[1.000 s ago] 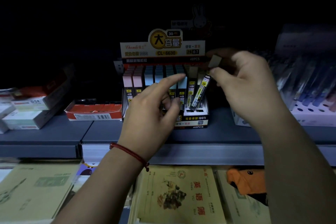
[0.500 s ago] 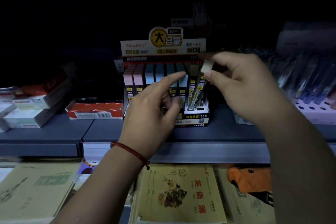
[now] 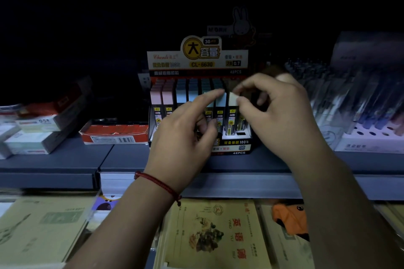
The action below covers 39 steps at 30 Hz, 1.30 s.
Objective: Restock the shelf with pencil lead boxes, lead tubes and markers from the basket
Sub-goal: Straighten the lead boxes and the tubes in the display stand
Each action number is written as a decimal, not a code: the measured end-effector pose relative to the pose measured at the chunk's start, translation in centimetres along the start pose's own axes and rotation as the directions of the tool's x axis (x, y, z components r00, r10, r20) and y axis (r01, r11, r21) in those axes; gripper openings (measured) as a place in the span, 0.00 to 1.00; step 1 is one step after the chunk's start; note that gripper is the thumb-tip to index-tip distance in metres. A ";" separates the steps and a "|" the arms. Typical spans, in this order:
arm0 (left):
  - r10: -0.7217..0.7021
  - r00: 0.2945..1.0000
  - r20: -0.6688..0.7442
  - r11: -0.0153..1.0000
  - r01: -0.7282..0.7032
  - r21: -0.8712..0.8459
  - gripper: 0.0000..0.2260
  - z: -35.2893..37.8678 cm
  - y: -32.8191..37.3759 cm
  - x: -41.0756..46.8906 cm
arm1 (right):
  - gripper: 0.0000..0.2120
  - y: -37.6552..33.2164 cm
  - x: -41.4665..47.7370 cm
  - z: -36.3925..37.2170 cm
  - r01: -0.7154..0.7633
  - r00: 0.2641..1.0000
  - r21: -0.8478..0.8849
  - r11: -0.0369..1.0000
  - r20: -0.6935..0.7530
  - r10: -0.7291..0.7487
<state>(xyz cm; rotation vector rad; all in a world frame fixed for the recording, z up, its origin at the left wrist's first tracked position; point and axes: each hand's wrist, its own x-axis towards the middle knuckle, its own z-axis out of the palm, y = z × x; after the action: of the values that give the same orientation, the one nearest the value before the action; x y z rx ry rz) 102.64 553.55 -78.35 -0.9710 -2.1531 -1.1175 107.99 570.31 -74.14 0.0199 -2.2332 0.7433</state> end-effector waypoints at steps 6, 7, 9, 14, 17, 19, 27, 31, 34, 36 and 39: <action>-0.005 1.000 -0.004 1.000 0.005 0.003 0.23 0.1 0.0 0.0 | 0.22 0.1 -0.2 -0.1 -0.023 0.999 -0.053 0.998 0.038 0.025; -0.004 1.000 -0.005 1.000 0.004 0.002 0.22 0.1 -0.1 0.0 | 0.22 0.1 -0.3 -0.1 -0.025 0.999 -0.057 0.998 0.045 0.027; -0.003 1.000 -0.005 1.000 0.003 0.002 0.22 0.1 -0.1 0.0 | 0.22 0.2 -0.3 0.0 -0.021 0.998 -0.074 0.997 0.059 0.025; -0.003 1.000 -0.006 1.000 0.003 0.003 0.22 0.1 -0.1 0.0 | 0.22 0.4 -0.2 0.0 -0.058 0.996 -0.051 0.997 0.063 0.062; 0.004 1.000 -0.004 1.000 -0.004 0.004 0.22 0.1 -0.1 -0.1 | 0.22 0.4 -0.1 -0.1 -0.066 0.995 -0.011 0.998 0.073 0.067; 0.004 1.000 -0.001 1.000 -0.004 -0.001 0.22 0.1 -0.1 -0.1 | 0.23 0.3 0.0 0.0 -0.062 0.995 0.011 0.998 0.083 0.061; 0.004 1.000 -0.003 1.000 -0.004 0.002 0.22 0.1 0.0 -0.1 | 0.23 0.4 0.2 0.2 -0.074 0.996 0.062 0.995 0.052 0.071; 0.001 1.000 0.004 1.000 -0.001 -0.008 0.22 0.1 -0.1 -0.1 | 0.23 0.6 0.2 0.1 -0.093 0.995 0.145 0.985 0.043 0.088; 0.006 1.000 0.001 1.000 -0.006 0.001 0.22 0.1 0.0 -0.1 | 0.24 0.8 0.3 0.5 -0.110 0.993 0.155 0.982 0.067 0.100; 0.006 1.000 0.000 1.000 -0.006 0.008 0.23 0.1 0.0 -0.1 | 0.25 0.8 0.3 0.8 -0.107 0.992 0.162 0.981 0.086 0.094; 0.002 1.000 0.004 1.000 -0.002 0.005 0.23 0.1 0.0 -0.1 | 0.24 0.7 0.3 0.7 -0.109 0.992 0.178 0.978 0.078 0.097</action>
<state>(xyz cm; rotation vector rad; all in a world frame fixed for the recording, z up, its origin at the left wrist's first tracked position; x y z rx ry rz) 102.69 553.58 -78.49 -0.9734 -2.1571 -1.1098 107.14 570.62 -74.61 0.0193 -2.2372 1.0158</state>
